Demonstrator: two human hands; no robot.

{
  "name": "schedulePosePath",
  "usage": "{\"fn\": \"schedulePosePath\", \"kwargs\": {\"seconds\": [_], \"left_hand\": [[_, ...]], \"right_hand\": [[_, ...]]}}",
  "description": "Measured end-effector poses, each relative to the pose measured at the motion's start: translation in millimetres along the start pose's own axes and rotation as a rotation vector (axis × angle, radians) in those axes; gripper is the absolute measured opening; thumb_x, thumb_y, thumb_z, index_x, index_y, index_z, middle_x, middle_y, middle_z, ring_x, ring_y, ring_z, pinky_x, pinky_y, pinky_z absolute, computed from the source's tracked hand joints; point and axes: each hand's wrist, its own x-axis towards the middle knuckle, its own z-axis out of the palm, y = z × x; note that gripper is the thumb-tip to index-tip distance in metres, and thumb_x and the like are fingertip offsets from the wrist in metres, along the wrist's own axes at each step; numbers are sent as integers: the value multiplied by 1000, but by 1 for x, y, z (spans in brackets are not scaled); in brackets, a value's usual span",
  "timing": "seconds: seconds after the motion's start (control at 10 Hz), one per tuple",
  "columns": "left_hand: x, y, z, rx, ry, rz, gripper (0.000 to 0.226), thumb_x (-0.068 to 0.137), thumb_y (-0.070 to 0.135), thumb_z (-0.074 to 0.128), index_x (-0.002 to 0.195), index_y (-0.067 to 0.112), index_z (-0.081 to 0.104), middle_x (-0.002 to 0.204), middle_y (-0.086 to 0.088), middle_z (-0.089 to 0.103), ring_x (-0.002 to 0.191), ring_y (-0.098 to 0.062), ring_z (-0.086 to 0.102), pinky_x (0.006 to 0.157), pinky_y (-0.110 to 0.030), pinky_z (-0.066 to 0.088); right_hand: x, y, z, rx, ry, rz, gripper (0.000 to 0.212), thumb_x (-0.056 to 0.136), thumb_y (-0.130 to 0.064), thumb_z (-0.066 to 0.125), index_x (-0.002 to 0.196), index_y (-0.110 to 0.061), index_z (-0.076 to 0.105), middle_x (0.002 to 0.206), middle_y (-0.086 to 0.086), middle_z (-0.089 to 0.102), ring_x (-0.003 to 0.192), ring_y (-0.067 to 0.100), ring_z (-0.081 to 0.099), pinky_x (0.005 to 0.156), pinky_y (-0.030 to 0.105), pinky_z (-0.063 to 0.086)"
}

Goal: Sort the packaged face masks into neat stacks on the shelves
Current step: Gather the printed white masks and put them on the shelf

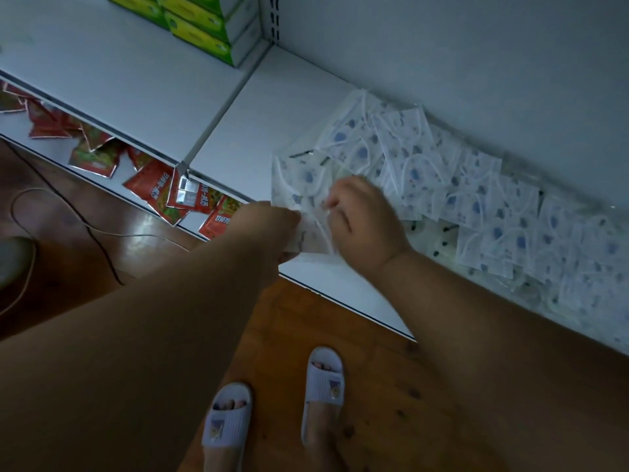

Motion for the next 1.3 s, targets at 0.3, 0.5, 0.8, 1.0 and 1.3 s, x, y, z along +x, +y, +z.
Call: {"fn": "schedulePosePath", "kwargs": {"seconds": [0.3, 0.5, 0.8, 1.0, 1.3], "left_hand": [[0, -2, -4, 138, 36, 128, 41, 101, 2, 43, 141, 7, 46, 134, -16, 58, 105, -29, 65, 36, -13, 44], [3, -4, -2, 121, 66, 126, 40, 101, 3, 41, 141, 7, 46, 135, -16, 57, 115, -33, 61, 54, -16, 54], [-31, -3, 12, -147, -80, -16, 60, 91, 33, 70, 141, 12, 46, 137, -12, 57, 123, -33, 57, 96, -40, 53], [-25, -14, 21, 104, -43, 143, 26, 97, 17, 60, 123, 12, 61, 98, -6, 65, 89, -28, 65, 68, -42, 61], [-19, -22, 34, 204, 1, 207, 33, 101, 8, 46, 129, 19, 58, 104, -4, 62, 103, -32, 58, 81, -42, 56]], "right_hand": [[38, 23, 2, -436, -97, 161, 37, 89, -9, 57, 126, -13, 58, 136, 11, 48, 120, 30, 47, 101, 38, 38], [5, 21, -6, -89, 173, 250, 5, 90, -10, 53, 88, -9, 58, 100, 7, 53, 90, 25, 54, 75, 37, 47], [-39, -11, -2, 324, 163, 197, 4, 90, -9, 50, 90, -7, 54, 113, 5, 61, 95, 13, 55, 77, 19, 46], [-31, 11, -15, 78, -2, -14, 14, 81, -12, 50, 77, -3, 59, 96, 15, 62, 93, 31, 56, 80, 45, 49], [-3, 68, -36, -348, -14, 335, 30, 87, -9, 61, 117, -3, 58, 122, 18, 55, 112, 35, 52, 91, 38, 43]]}}
